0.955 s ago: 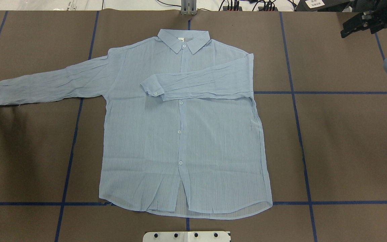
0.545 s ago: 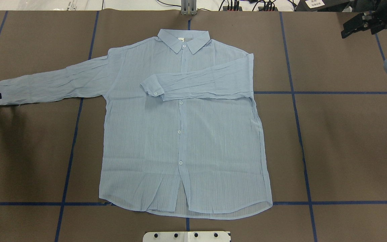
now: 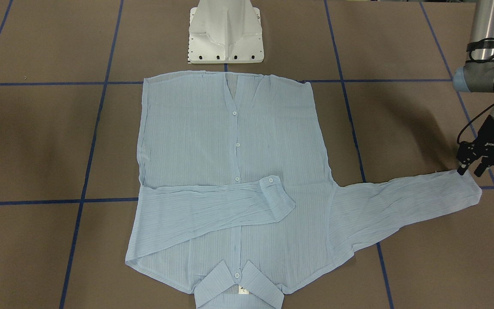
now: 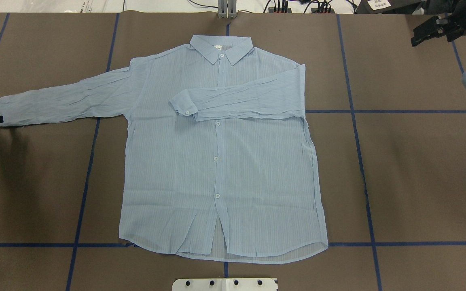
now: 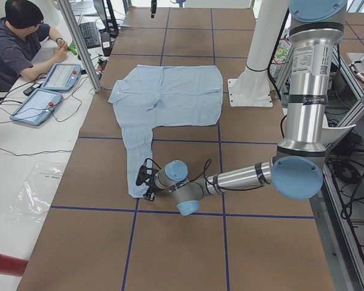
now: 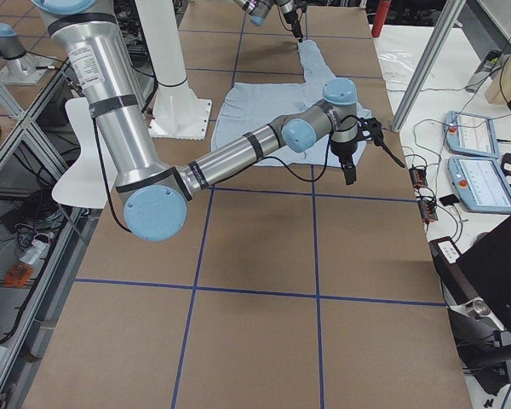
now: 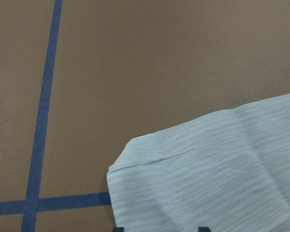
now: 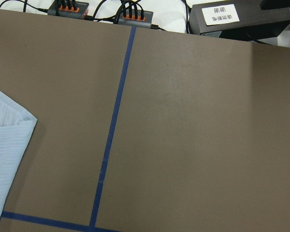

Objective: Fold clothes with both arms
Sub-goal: 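Move the left gripper to the cuff of the other sleeve and grasp it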

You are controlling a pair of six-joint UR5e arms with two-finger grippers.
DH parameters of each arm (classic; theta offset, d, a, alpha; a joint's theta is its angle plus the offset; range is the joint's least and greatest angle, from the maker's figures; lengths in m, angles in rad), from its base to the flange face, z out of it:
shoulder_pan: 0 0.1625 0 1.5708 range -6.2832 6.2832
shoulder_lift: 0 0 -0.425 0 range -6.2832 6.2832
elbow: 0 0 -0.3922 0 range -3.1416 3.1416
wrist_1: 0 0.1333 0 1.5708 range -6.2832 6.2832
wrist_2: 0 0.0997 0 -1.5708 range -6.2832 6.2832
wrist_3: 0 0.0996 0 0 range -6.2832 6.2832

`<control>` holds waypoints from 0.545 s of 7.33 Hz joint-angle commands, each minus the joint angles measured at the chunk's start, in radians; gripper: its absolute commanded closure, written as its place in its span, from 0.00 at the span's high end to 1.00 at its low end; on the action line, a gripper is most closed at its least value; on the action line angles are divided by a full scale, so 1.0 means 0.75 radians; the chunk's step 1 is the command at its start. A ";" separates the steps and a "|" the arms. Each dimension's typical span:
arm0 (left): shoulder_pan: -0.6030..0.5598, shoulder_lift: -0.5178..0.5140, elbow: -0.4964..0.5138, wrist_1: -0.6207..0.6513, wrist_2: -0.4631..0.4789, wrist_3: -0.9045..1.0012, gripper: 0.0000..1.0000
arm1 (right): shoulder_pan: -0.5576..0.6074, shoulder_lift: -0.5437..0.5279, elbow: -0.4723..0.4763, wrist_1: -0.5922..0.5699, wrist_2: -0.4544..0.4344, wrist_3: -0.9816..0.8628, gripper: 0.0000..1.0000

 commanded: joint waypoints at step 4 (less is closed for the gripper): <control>0.016 0.002 0.052 -0.071 0.000 0.005 0.40 | 0.000 0.001 0.002 0.000 0.000 -0.006 1.00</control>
